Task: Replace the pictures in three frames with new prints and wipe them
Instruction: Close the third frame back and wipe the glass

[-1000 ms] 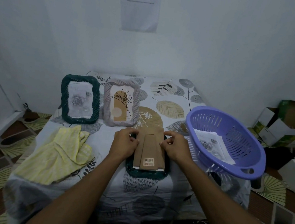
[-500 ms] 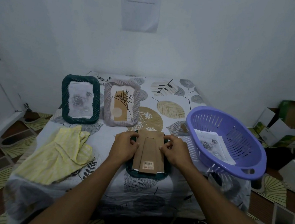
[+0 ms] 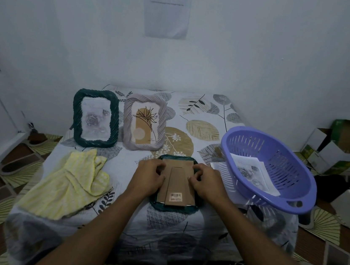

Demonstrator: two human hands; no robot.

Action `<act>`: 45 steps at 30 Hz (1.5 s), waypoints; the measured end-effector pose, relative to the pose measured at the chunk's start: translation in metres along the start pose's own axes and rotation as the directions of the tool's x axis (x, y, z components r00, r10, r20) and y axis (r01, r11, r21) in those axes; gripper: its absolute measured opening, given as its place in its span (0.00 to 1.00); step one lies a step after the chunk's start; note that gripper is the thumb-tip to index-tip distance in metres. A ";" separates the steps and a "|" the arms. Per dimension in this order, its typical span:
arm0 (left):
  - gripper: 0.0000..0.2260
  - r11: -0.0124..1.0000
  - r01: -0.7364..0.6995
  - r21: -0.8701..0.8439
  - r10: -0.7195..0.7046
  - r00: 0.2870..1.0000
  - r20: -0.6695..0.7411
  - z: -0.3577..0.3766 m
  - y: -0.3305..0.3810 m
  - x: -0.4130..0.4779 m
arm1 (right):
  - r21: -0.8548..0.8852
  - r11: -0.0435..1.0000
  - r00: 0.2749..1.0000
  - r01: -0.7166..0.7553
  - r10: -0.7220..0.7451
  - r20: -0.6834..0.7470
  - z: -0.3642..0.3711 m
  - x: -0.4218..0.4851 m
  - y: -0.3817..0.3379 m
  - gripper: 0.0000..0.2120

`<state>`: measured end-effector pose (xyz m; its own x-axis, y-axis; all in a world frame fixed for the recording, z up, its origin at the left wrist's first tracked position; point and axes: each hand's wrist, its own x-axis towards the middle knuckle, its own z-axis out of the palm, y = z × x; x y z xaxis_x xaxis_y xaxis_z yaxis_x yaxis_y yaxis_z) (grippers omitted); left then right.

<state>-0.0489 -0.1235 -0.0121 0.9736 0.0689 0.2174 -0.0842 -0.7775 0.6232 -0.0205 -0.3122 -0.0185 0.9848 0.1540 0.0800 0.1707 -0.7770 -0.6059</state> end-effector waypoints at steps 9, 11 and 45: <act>0.06 0.978 -0.093 0.186 0.096 0.995 -0.011 0.008 -0.008 0.003 | -0.268 0.956 0.993 0.116 -0.116 0.014 0.001 -0.003 0.002 0.07; 0.06 0.974 -0.084 0.209 0.096 0.994 -0.044 0.008 -0.011 0.007 | -0.238 0.964 0.992 0.119 -0.122 0.001 0.001 -0.001 0.006 0.08; 0.22 0.990 0.051 0.128 -0.050 0.999 -0.009 0.018 -0.028 0.009 | -0.141 0.990 0.995 0.020 -0.033 -0.093 0.015 0.010 0.015 0.23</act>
<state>-0.0340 -0.1124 -0.0410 0.9746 0.1140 0.1928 -0.0062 -0.8467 0.5321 -0.0090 -0.3133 -0.0384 0.9772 0.1222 0.1737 0.1930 -0.8522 -0.4864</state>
